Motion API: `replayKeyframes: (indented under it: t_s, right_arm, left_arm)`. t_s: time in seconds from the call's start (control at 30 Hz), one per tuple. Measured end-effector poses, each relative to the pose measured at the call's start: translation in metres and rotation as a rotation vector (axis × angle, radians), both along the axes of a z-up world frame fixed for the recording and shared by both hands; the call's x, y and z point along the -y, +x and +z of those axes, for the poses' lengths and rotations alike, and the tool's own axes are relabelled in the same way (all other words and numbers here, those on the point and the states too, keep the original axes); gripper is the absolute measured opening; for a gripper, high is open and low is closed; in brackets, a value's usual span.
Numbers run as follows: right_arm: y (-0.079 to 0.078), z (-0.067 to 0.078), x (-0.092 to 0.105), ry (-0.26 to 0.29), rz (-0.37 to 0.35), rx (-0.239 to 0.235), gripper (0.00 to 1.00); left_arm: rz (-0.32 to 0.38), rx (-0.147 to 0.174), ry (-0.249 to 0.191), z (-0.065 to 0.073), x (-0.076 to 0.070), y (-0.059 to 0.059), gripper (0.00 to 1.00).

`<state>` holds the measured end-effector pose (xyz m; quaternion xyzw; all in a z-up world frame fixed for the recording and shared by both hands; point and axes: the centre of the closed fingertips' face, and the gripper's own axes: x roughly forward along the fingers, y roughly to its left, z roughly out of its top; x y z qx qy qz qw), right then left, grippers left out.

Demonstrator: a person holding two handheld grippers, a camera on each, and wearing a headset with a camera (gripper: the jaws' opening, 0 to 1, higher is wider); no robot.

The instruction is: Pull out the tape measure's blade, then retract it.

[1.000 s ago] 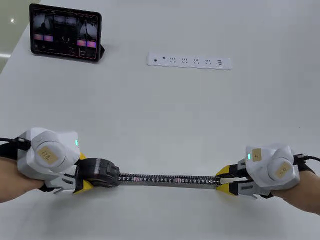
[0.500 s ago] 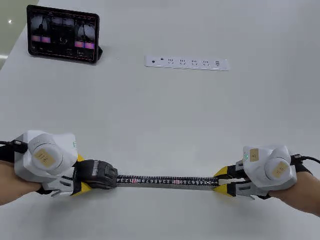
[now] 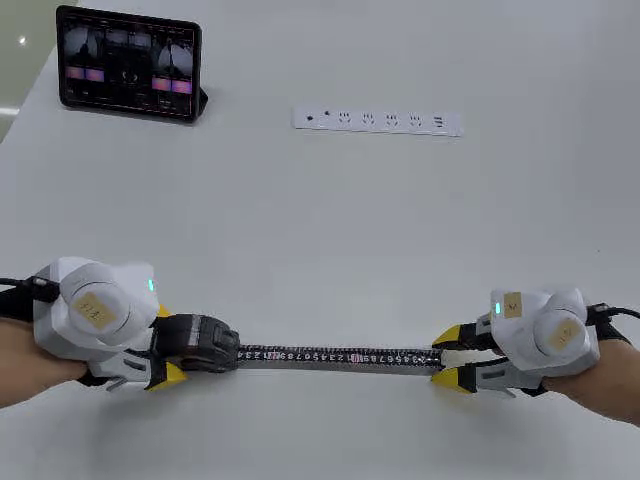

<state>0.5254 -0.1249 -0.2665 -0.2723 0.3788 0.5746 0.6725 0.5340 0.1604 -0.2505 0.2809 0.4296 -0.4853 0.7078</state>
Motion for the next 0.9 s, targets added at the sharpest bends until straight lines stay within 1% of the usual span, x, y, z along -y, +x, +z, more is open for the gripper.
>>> replayKeyframes:
  t_s: [0.23,0.37,0.43,0.73,0.83,0.87,0.9]
  right_arm:
    - [0.0,0.0,0.0,0.004,-0.009,-0.004,0.23]
    - [0.002,0.005,-0.002,0.016,-0.029,0.0,0.25]
    - [0.003,0.006,-0.002,0.022,-0.039,0.002,0.26]
    - [0.003,0.006,-0.001,0.022,-0.048,0.005,0.27]
    - [0.005,0.009,-0.002,0.029,-0.066,0.012,0.31]
    - [0.005,0.01,-0.003,0.033,-0.073,0.011,0.32]
    - [0.004,0.011,-0.004,0.037,-0.077,0.01,0.32]
  left_arm:
    - [0.018,-0.005,-0.015,0.002,0.0,0.001,0.37]
    - [0.038,-0.008,-0.028,0.005,0.0,0.003,0.4]
    - [0.049,-0.017,-0.04,0.007,0.001,0.002,0.41]
    - [0.059,-0.004,-0.051,0.01,0.0,0.004,0.43]
    - [0.075,0.006,-0.063,0.013,0.0,0.005,0.45]
    - [0.089,0.016,-0.066,0.013,0.0,0.007,0.48]
    - [0.091,0.011,-0.074,0.014,0.0,0.006,0.48]
